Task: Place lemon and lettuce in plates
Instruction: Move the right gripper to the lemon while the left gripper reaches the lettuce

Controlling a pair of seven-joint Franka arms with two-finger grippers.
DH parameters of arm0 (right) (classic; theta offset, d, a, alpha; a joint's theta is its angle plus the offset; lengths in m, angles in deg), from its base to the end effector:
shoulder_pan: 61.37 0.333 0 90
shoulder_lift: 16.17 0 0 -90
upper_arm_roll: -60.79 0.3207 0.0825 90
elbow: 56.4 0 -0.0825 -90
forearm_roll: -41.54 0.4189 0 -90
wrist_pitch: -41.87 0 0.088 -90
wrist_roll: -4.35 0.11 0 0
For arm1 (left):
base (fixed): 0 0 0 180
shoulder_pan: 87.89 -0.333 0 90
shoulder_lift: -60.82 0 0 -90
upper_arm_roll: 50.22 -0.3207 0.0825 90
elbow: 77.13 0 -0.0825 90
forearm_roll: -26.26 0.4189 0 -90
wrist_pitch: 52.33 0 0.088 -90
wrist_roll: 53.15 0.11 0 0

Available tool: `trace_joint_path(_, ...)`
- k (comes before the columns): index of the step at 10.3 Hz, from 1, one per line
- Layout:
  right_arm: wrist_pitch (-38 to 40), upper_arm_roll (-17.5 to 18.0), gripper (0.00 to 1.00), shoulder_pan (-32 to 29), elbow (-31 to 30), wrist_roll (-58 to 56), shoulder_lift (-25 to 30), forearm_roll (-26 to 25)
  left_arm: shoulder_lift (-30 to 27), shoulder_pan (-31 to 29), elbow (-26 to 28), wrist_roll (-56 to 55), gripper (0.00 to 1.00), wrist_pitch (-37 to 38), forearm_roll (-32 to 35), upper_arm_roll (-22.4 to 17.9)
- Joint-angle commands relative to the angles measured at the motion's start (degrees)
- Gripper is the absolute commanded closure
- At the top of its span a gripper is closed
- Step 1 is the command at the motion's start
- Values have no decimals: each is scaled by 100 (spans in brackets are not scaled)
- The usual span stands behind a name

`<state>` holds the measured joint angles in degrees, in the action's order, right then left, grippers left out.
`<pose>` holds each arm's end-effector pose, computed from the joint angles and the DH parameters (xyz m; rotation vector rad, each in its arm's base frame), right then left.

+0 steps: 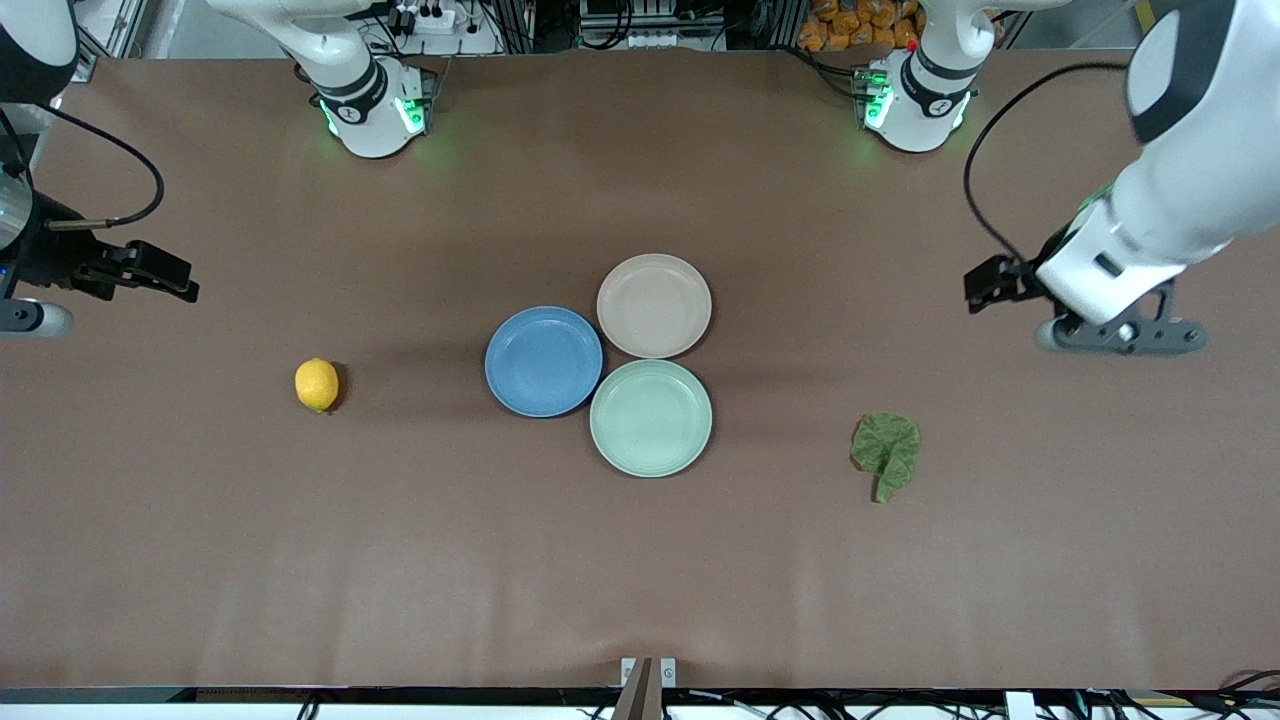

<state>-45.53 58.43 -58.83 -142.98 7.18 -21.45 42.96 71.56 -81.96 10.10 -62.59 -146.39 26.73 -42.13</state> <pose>0.6122 0.0059 0.5972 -3.1194 0.0719 0.1222 0.6296 -0.1491 0.5417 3.1330 -0.1242 -0.1077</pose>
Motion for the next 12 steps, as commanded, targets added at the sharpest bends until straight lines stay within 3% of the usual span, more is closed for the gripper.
trace_joint_path(1, -32, -18, 0, -25, -104, -116, 10, 78, 384, 58, -40, -59, 0, -340, -99, 17)
trace_joint_path(6, -812, -27, 0, -8, -788, -222, 19, 34, 1421, 233, -30, 47, 0, -1148, 15, 44)
trace_joint_path(9, -1489, -27, 0, -16, -1412, -309, 28, 17, 2245, 348, -109, 266, 0, -1519, 480, 52)
trace_joint_path(12, -2157, -27, 0, -60, -2018, -451, 28, 17, 2625, 251, -83, 669, 0, -2097, 709, 35)
